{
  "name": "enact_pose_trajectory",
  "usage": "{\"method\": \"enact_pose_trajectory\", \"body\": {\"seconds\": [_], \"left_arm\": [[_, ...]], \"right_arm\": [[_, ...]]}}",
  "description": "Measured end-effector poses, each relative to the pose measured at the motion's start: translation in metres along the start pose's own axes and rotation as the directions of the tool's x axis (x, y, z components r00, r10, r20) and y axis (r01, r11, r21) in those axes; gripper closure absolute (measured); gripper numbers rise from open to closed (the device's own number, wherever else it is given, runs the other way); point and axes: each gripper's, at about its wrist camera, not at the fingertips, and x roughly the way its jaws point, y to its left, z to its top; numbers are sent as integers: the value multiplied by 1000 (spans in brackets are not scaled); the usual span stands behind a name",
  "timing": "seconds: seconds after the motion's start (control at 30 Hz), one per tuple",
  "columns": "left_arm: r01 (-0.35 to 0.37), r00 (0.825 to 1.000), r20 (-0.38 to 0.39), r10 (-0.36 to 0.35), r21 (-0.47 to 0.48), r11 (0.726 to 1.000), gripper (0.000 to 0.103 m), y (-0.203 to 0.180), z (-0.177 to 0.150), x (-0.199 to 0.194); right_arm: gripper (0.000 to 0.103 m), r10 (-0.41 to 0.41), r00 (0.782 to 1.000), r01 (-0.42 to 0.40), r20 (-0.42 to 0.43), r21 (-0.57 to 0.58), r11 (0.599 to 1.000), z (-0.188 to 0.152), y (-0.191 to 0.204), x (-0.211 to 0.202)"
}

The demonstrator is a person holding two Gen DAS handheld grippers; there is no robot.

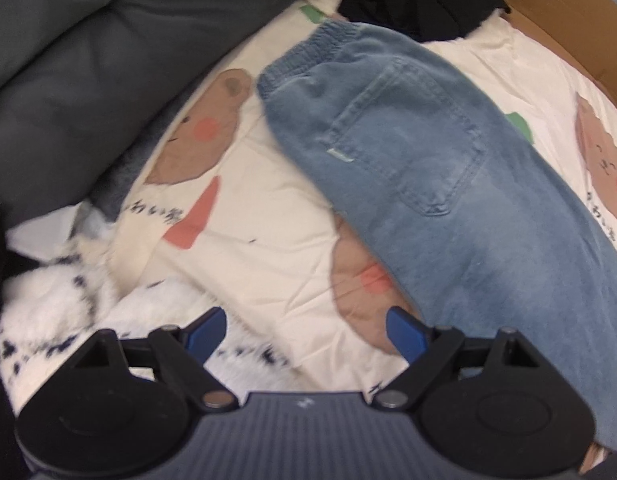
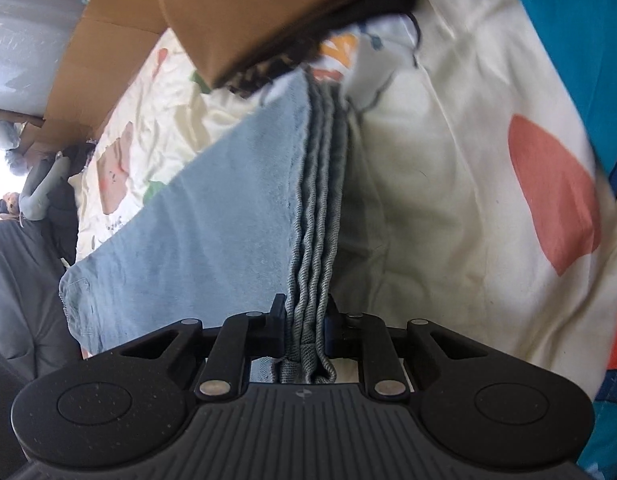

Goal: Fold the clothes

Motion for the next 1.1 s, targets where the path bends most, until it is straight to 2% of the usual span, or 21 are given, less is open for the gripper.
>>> {"method": "enact_pose_trajectory", "body": {"seconds": [0.27, 0.43, 0.53, 0.63, 0.8, 0.97, 1.1], "left_arm": [[126, 992, 2, -127, 137, 983, 20, -38, 26, 9], [198, 980, -38, -194, 207, 958, 35, -69, 25, 22], [248, 968, -86, -234, 239, 939, 39, -84, 19, 34], [291, 957, -101, -274, 276, 916, 39, -98, 15, 41], [407, 913, -161, -374, 315, 857, 42, -121, 12, 52], [512, 859, -231, -458, 339, 789, 53, -146, 6, 63], [549, 835, -283, -472, 373, 748, 59, -164, -4, 75]], "right_arm": [[88, 4, 999, -1, 50, -63, 998, 6, 50, -29], [88, -24, 998, 29, 64, -82, 996, 6, 77, -38], [88, -36, 997, 41, 73, -76, 996, 7, 87, -44], [89, -47, 996, 56, 79, -112, 992, 8, 107, -53], [89, -52, 994, 67, 100, -150, 987, 11, 143, -72], [89, -47, 992, 68, 120, -174, 982, 14, 178, -88], [89, -43, 991, 70, 130, -209, 975, 15, 207, -98]]}}
